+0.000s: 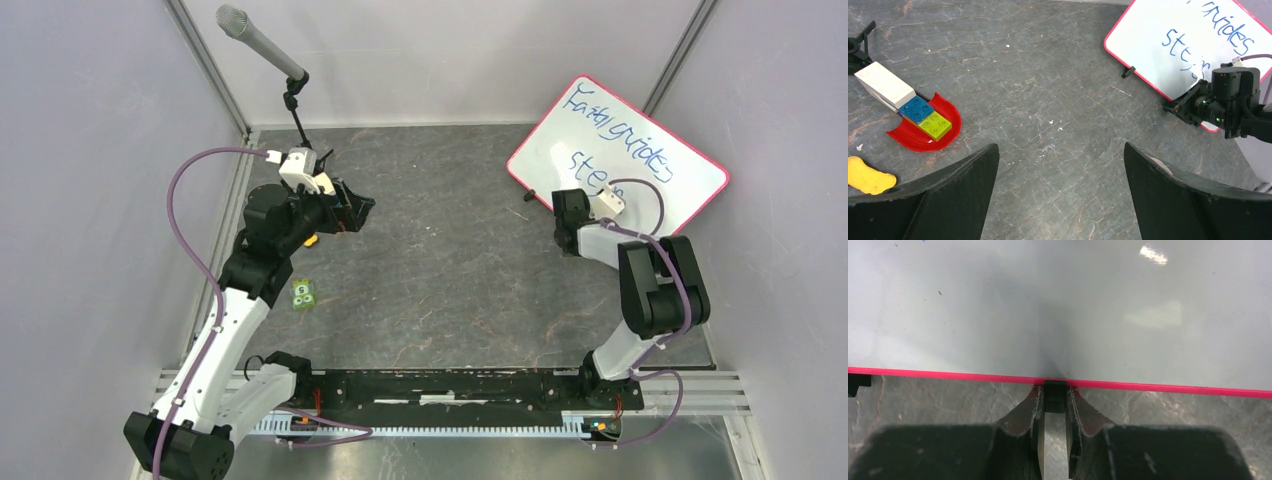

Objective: Erase the whiteboard

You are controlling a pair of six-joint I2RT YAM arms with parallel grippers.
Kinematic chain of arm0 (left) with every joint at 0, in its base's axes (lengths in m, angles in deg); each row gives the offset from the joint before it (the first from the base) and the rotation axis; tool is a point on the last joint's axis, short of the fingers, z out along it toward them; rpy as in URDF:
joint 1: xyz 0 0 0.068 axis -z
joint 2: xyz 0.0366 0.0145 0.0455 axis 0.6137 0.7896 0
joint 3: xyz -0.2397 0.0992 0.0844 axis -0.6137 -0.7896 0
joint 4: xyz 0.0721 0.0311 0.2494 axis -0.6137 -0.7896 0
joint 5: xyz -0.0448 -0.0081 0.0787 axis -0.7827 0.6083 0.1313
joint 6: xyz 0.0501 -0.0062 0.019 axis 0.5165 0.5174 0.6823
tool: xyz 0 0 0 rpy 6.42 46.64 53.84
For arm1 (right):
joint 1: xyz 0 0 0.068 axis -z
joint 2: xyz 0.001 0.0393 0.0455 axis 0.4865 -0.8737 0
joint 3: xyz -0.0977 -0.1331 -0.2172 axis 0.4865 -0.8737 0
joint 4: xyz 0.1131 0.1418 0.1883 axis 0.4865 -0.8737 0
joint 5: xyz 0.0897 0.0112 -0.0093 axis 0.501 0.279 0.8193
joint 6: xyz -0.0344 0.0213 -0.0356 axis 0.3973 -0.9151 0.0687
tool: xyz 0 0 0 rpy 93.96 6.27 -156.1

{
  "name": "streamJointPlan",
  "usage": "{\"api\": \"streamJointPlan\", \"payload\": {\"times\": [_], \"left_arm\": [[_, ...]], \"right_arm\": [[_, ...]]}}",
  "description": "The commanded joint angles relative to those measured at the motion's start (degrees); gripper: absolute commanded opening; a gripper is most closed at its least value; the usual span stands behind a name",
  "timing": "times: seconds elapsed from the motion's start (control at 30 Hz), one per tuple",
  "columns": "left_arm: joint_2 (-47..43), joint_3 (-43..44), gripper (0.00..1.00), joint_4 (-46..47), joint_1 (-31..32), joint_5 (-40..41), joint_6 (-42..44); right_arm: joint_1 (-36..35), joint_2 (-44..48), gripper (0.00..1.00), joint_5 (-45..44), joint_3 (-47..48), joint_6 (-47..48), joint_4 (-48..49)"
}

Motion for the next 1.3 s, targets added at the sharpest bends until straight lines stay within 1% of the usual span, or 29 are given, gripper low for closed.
{"api": "streamJointPlan", "payload": {"times": [0.0, 0.27, 0.5, 0.6, 0.83, 0.87, 0.9, 0.97, 1.0, 1.1, 1.17, 1.2, 1.27], "left_arm": [[-0.7, -0.1, 1.00, 1.1, 0.2, 0.2, 3.4], [-0.7, -0.2, 1.00, 1.1, 0.2, 0.3, 3.4], [-0.6, -0.5, 1.00, 1.2, 0.0, 0.8, 3.2], [-0.4, -0.7, 1.00, 1.3, -0.3, 0.9, 3.0], [0.5, -1.3, 1.00, 2.0, -1.5, 0.8, 2.3], [0.8, -1.4, 1.00, 2.1, -1.7, 1.0, 2.2], [0.9, -1.5, 1.00, 2.2, -1.8, 1.2, 2.1], [1.4, -1.8, 1.00, 2.4, -1.9, 1.7, 2.1], [1.6, -1.9, 1.00, 2.5, -2.0, 2.2, 2.0], [1.9, -2.8, 1.00, 2.9, -2.0, 4.4, 2.1], [1.8, -3.5, 1.00, 3.3, -2.0, 7.0, 2.3], [2.0, -3.8, 1.00, 3.3, -2.0, 8.5, 2.3], [2.6, -4.2, 1.00, 2.8, -2.0, 11.7, 2.4]], "right_arm": [[-1.9, 4.3, 0.00, 4.7, -6.0, 4.3, -3.6], [-4.0, 11.8, 0.00, 9.0, -16.4, 3.8, -2.7], [-9.3, 18.3, 0.00, 8.2, -21.5, 2.0, -5.8], [-10.3, 21.0, 0.00, 7.7, -22.9, 1.3, -6.8], [-12.3, 22.5, 0.00, 7.3, -25.3, -1.4, -7.4], [-12.3, 22.5, 0.02, 7.1, -25.1, -1.4, -7.5], [-12.3, 22.5, 0.05, 7.1, -24.9, -1.0, -7.5], [-12.4, 22.5, 0.22, 6.6, -24.2, 0.1, -7.7], [-12.4, 22.8, 0.35, 6.2, -24.0, 1.0, -7.8], [-12.4, 24.3, 0.64, 5.2, -23.7, 3.8, -7.4], [-12.4, 25.6, 0.86, 5.0, -23.5, 6.4, -7.0], [-12.4, 26.4, 0.91, 5.0, -23.4, 8.1, -6.9], [-12.5, 28.0, 0.93, 5.6, -23.6, 11.6, -6.2]]}}
